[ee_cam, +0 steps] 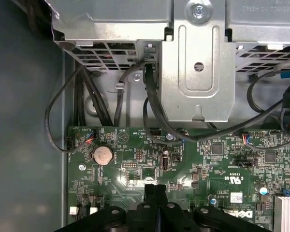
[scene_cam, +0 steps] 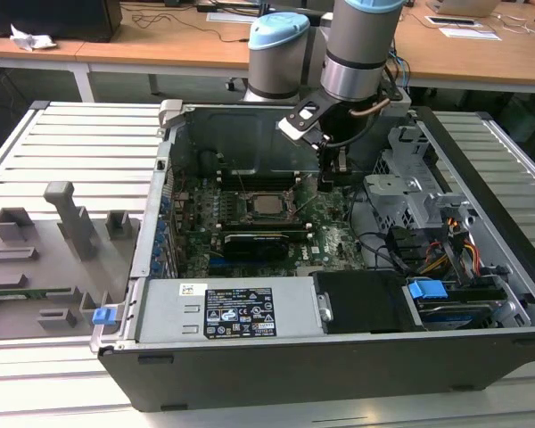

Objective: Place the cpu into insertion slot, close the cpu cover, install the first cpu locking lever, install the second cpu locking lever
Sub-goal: 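Close the cpu cover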

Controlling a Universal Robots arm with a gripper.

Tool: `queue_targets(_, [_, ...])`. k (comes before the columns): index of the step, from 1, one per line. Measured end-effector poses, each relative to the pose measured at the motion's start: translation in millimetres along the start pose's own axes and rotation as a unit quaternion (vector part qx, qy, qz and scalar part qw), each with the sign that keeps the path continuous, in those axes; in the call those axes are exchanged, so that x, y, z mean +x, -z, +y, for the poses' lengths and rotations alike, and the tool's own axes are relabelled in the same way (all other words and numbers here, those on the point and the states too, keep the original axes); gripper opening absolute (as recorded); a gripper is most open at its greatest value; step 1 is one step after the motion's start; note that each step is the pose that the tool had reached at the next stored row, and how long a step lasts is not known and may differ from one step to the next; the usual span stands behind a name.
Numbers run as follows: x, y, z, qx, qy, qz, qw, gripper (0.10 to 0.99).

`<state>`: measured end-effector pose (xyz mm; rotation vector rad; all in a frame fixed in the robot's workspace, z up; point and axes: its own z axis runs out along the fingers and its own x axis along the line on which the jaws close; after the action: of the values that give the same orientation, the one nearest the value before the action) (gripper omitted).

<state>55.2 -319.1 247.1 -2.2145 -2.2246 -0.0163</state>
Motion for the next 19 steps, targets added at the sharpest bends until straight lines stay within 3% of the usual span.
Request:
queue_targets(10, [0.1,0.8,-21.7,-0.0002,0.0,0.0,1.0,0.106])
queue_targets(16, [0.1,0.7,-31.4,-0.0031,0.0,0.0,1.0,0.106])
queue_targets(19, [0.1,0.0,-40.0,-0.0047,0.0,-0.0001,1.0,0.106])
